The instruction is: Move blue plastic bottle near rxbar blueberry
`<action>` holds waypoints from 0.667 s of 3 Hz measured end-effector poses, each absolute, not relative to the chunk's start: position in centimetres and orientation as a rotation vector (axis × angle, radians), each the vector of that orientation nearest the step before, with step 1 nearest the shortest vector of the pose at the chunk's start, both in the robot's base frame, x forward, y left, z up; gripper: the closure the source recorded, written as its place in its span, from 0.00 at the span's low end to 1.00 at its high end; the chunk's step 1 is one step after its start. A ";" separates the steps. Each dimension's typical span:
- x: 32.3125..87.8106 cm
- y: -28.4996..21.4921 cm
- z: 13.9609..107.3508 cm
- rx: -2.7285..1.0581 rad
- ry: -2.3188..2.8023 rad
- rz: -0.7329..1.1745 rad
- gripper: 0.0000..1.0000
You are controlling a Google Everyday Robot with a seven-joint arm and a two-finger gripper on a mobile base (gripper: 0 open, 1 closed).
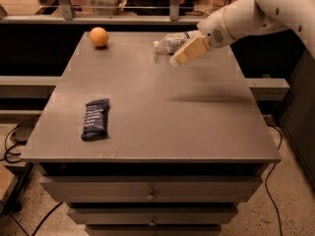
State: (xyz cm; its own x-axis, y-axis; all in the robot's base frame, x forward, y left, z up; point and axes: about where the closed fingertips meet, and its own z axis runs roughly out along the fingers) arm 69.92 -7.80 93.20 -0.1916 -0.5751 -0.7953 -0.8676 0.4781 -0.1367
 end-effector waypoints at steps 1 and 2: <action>72.1 -7.4 92.7 -1.174 1.869 0.451 0.00; 74.3 -8.1 92.6 -1.074 1.847 0.465 0.00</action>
Offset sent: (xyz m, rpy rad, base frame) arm 0.0736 -0.0211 0.0014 0.1871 -0.0869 -0.1568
